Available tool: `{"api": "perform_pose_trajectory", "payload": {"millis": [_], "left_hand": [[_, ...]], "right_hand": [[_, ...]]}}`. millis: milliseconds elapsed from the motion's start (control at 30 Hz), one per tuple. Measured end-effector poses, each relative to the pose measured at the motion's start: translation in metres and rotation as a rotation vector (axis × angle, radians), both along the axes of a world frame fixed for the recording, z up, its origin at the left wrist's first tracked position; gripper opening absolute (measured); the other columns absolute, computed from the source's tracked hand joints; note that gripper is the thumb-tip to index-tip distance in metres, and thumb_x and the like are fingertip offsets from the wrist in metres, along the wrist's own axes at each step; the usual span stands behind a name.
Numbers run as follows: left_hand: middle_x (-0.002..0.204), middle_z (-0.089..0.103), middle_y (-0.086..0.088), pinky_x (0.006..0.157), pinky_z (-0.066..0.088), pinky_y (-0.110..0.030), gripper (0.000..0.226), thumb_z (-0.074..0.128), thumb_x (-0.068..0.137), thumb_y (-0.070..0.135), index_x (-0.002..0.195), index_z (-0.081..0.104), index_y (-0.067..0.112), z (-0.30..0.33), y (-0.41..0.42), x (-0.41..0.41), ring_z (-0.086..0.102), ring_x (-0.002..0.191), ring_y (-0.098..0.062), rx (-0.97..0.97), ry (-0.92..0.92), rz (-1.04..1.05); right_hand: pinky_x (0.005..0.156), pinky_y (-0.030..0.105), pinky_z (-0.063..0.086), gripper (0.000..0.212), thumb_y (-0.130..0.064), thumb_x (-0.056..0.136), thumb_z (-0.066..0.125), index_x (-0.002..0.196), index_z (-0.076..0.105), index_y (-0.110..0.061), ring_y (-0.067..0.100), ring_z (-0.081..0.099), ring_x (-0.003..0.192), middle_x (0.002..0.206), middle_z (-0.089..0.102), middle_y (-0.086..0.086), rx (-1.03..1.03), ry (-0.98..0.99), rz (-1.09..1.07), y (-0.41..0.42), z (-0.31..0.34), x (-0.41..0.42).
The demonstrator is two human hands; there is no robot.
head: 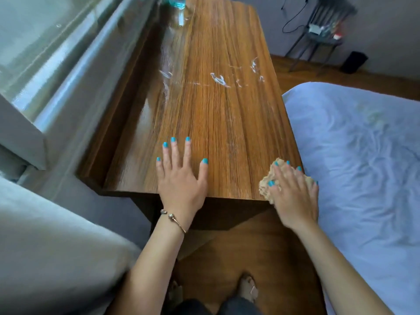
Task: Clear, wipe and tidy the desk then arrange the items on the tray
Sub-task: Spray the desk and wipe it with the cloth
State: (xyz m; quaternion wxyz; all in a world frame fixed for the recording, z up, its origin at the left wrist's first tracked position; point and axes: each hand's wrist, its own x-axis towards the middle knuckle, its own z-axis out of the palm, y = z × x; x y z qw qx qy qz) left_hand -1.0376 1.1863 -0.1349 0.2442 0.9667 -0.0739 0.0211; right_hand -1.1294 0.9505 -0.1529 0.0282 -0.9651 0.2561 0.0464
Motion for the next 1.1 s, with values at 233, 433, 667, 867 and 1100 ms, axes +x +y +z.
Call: {"api": "perform_pose_trajectory", "payload": {"millis": [233, 433, 667, 867, 1100], "left_hand": [[0.162, -0.002, -0.003, 0.119, -0.005, -0.041, 0.061, 0.017, 0.099, 0.052, 0.154, 0.002, 0.029, -0.021, -0.080, -0.016, -0.010, 0.148, -0.019, 0.007, 0.060, 0.115], [0.162, 0.002, -0.006, 0.118, -0.005, -0.043, 0.066, 0.004, 0.094, 0.060, 0.154, 0.008, 0.031, -0.033, -0.103, 0.001, -0.003, 0.149, -0.023, 0.074, 0.124, 0.369], [0.161, 0.004, -0.014, 0.118, 0.001, -0.049, 0.069, 0.010, 0.095, 0.057, 0.154, 0.006, 0.022, -0.033, -0.121, 0.008, -0.001, 0.148, -0.029, 0.296, 0.110, 0.492], [0.162, 0.001, -0.013, 0.119, 0.001, -0.047, 0.070, 0.010, 0.095, 0.059, 0.154, 0.003, 0.023, -0.032, -0.121, 0.005, -0.002, 0.149, -0.027, 0.306, 0.133, 0.510], [0.162, 0.003, -0.008, 0.118, 0.001, -0.043, 0.069, 0.005, 0.093, 0.061, 0.154, 0.005, 0.029, -0.037, -0.121, 0.007, -0.001, 0.149, -0.022, 0.323, 0.092, 0.584]], "right_hand": [[0.117, 0.054, -0.008, 0.064, -0.049, 0.095, 0.015, 0.155, 0.007, -0.031, 0.017, 0.002, 0.150, 0.163, 0.008, -0.009, 0.084, -0.043, 0.440, 0.043, 0.002, 0.038], [0.116, 0.051, -0.011, 0.058, -0.051, 0.098, 0.009, 0.153, -0.007, -0.042, 0.013, -0.016, 0.149, 0.163, -0.009, -0.012, 0.035, 0.056, 0.625, -0.079, 0.001, 0.009], [0.114, 0.056, -0.012, 0.060, -0.057, 0.095, 0.007, 0.153, 0.001, -0.043, 0.016, -0.010, 0.150, 0.164, -0.001, -0.009, 0.120, 0.038, 0.888, -0.098, -0.003, 0.084], [0.115, 0.057, -0.015, 0.065, -0.054, 0.100, 0.018, 0.155, -0.004, -0.030, 0.017, -0.014, 0.149, 0.164, -0.005, -0.009, 0.147, 0.090, 0.964, -0.053, 0.006, 0.193], [0.111, 0.051, -0.026, 0.056, -0.062, 0.098, 0.003, 0.151, -0.006, -0.048, 0.015, -0.018, 0.148, 0.160, -0.011, -0.021, 0.084, -0.003, 1.169, -0.133, -0.008, 0.117]]}}
